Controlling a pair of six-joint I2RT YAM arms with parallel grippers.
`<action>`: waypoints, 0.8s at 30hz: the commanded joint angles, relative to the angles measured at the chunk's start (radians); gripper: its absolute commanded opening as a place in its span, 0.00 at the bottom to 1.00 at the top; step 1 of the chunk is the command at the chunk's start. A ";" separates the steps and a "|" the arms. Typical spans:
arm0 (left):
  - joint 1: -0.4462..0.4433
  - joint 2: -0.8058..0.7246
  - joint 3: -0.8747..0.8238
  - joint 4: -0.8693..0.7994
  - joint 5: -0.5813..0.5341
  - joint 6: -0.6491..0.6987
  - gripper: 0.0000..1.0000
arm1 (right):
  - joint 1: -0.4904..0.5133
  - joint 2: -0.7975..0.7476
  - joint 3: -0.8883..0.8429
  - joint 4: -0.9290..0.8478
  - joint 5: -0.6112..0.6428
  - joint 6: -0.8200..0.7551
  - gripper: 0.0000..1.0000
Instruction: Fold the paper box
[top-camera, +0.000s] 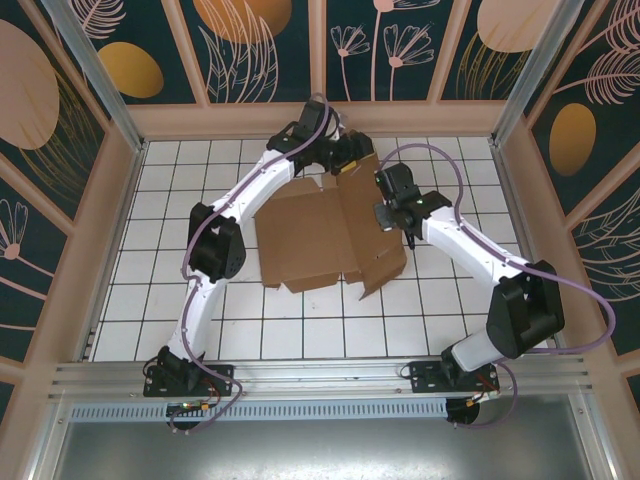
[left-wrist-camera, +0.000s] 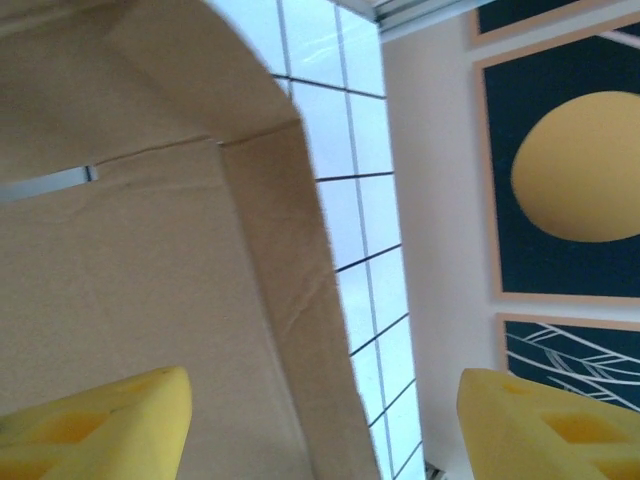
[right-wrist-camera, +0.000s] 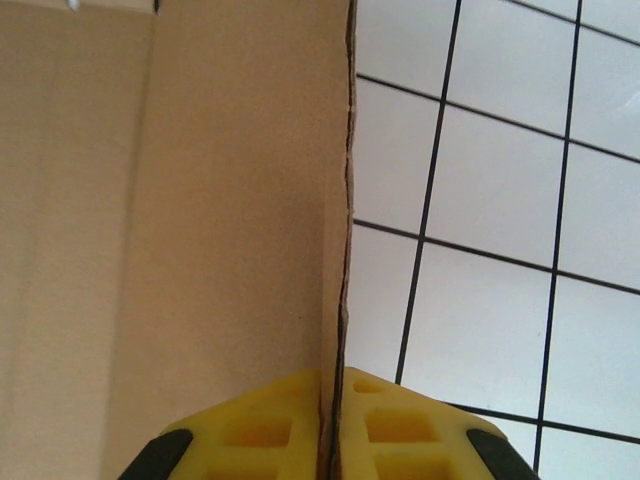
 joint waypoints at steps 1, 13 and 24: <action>-0.005 -0.035 -0.077 -0.026 -0.037 0.018 0.69 | 0.007 -0.008 -0.043 0.041 0.049 -0.005 0.09; 0.038 -0.266 -0.638 0.040 -0.228 0.091 0.47 | -0.013 0.061 -0.162 0.105 0.039 0.045 0.05; 0.083 -0.408 -0.990 0.145 -0.216 0.148 0.31 | -0.013 0.230 -0.163 0.132 0.175 0.096 0.00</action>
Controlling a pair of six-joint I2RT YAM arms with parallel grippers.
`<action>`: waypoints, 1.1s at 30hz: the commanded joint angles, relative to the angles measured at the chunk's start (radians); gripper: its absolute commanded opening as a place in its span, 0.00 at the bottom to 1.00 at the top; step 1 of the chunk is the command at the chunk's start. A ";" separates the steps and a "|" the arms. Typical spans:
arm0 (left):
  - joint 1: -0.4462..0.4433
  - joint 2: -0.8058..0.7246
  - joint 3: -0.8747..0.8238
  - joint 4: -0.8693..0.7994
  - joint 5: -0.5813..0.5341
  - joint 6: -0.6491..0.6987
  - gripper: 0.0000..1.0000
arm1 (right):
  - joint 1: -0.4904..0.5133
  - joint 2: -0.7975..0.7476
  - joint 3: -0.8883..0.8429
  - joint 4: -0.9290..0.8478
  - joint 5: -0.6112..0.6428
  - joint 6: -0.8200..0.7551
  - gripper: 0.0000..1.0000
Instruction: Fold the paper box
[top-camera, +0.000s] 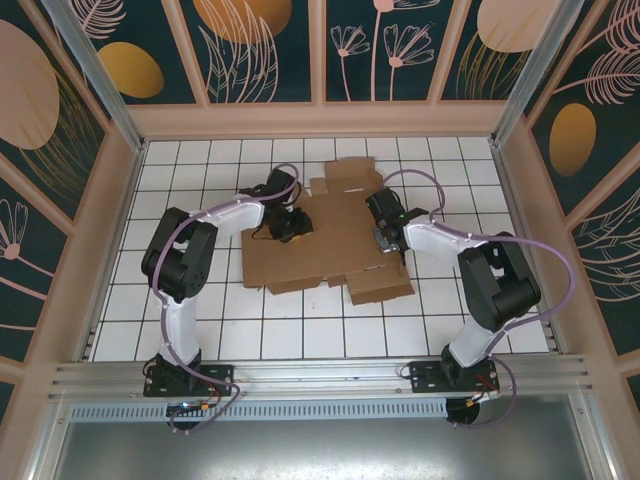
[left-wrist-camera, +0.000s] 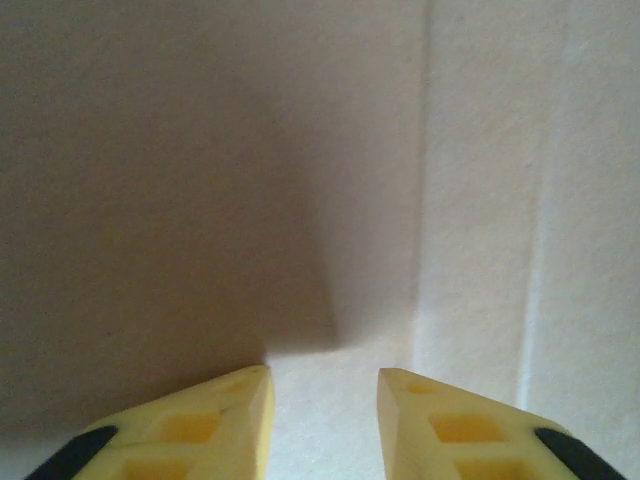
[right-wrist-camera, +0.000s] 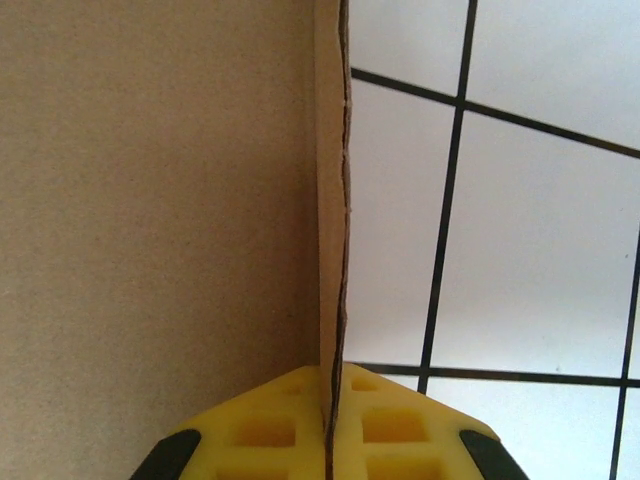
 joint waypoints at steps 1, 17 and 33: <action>0.012 -0.054 -0.052 0.037 -0.017 0.043 0.31 | -0.006 0.050 -0.003 -0.011 0.084 0.032 0.00; 0.016 -0.109 -0.285 0.158 0.024 0.044 0.27 | 0.093 0.126 0.056 -0.020 0.197 0.113 0.00; 0.007 -0.033 -0.327 0.311 0.132 0.020 0.14 | 0.224 -0.055 0.239 -0.232 0.258 0.060 0.00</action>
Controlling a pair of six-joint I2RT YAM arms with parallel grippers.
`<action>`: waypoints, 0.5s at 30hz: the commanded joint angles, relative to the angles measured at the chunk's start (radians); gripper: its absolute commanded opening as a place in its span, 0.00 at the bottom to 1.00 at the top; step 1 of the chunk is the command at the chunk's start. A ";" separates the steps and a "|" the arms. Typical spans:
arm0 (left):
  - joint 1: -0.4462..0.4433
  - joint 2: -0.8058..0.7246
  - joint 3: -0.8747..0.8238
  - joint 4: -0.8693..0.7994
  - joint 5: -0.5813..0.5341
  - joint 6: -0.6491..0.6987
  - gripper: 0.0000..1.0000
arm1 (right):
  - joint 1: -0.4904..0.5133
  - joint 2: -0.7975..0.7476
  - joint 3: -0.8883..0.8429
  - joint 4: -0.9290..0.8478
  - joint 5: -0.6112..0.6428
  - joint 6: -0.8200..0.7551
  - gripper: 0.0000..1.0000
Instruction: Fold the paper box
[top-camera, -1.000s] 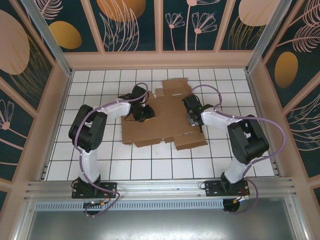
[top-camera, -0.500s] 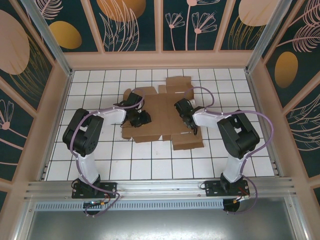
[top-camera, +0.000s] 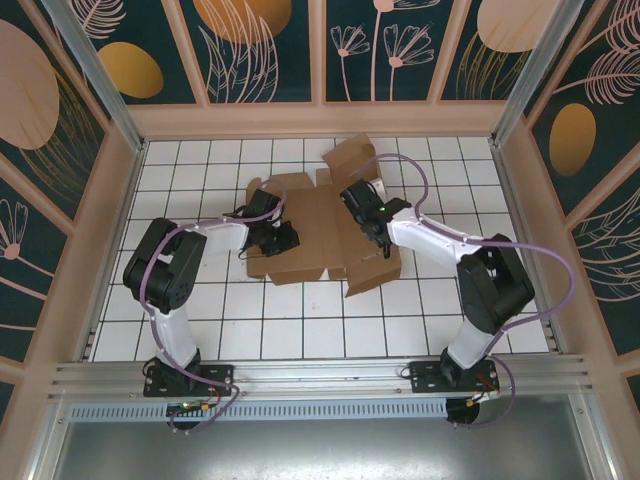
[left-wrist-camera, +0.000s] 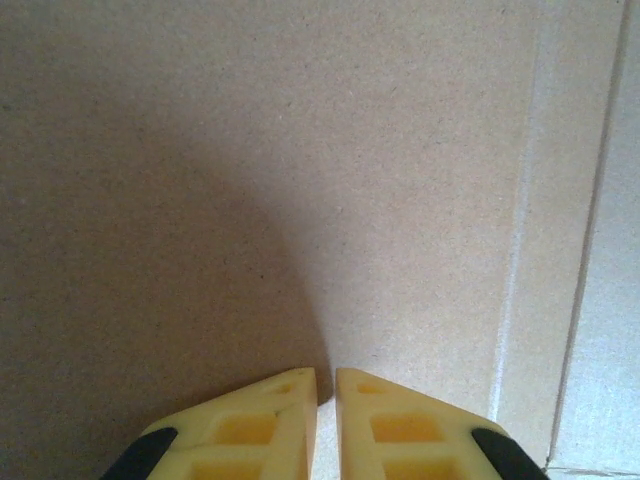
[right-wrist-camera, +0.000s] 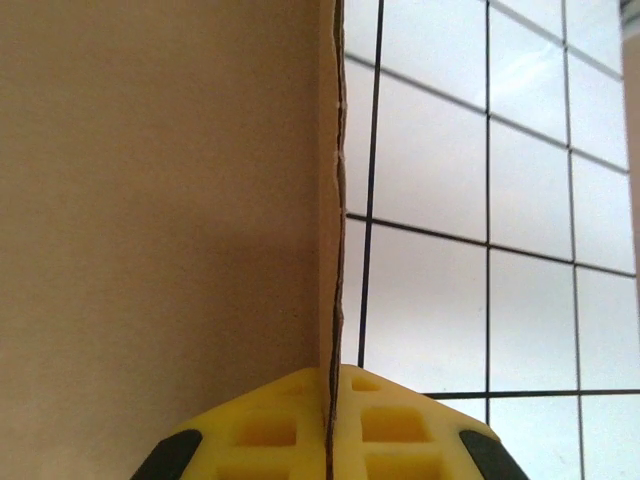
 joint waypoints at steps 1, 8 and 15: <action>-0.034 0.084 -0.009 0.007 0.080 -0.016 0.14 | 0.061 -0.047 0.047 -0.081 -0.012 0.012 0.00; -0.080 0.138 0.053 0.030 0.107 -0.046 0.13 | 0.152 -0.041 0.161 -0.194 -0.047 0.039 0.00; -0.088 0.161 0.077 0.055 0.125 -0.065 0.13 | 0.276 0.122 0.298 -0.304 0.041 0.059 0.00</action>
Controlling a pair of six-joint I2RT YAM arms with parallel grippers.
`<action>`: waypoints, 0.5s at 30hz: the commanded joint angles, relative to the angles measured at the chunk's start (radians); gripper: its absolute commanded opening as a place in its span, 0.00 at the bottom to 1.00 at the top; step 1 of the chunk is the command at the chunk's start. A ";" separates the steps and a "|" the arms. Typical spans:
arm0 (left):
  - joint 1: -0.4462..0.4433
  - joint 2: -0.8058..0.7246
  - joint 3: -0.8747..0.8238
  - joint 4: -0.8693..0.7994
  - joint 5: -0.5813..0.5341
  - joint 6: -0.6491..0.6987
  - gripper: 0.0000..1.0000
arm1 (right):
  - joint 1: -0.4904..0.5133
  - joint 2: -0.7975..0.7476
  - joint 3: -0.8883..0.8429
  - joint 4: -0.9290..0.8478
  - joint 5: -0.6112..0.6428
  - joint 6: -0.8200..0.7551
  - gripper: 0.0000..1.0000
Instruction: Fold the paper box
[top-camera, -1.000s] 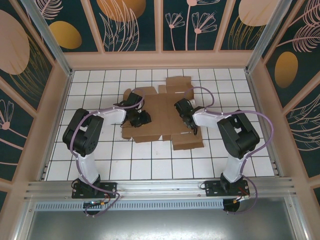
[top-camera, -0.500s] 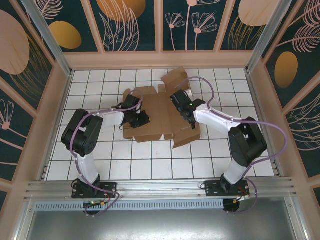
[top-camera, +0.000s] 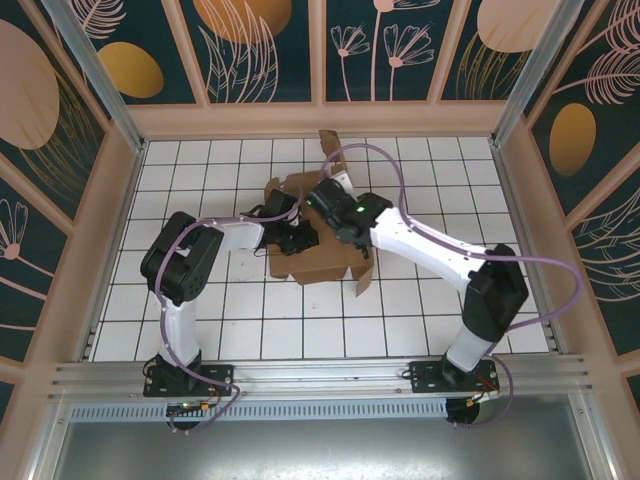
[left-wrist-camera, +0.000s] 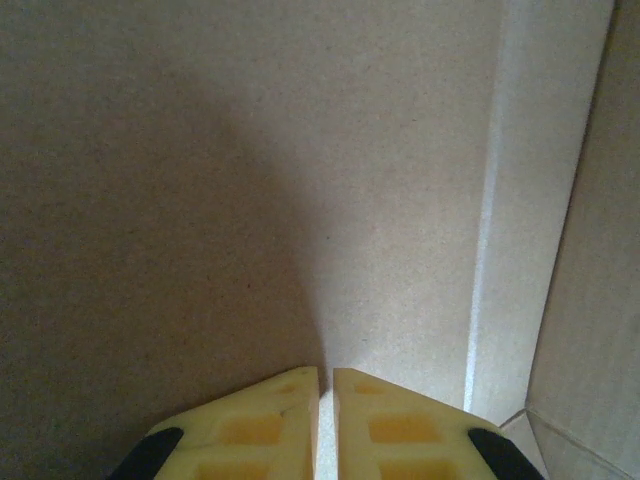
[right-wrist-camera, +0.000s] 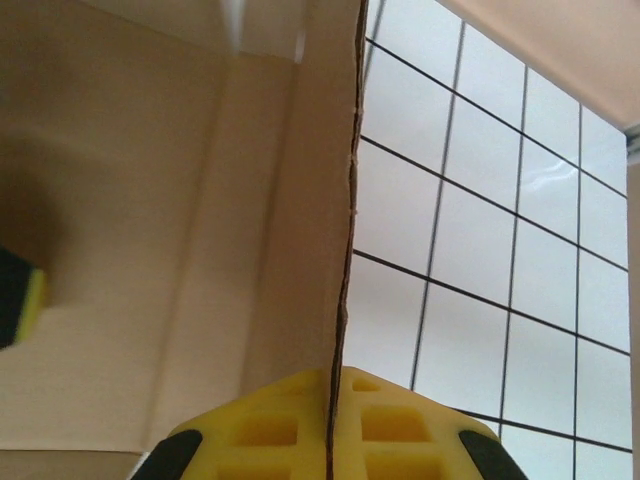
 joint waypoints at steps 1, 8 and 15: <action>-0.014 0.059 -0.006 -0.031 0.008 -0.011 0.13 | 0.058 0.101 0.043 -0.095 0.021 0.019 0.00; -0.015 0.065 -0.025 -0.008 0.021 -0.023 0.13 | 0.075 0.185 0.084 -0.059 -0.056 0.015 0.00; -0.015 0.059 -0.028 -0.009 0.020 -0.021 0.13 | 0.069 0.234 0.105 -0.036 -0.111 0.018 0.01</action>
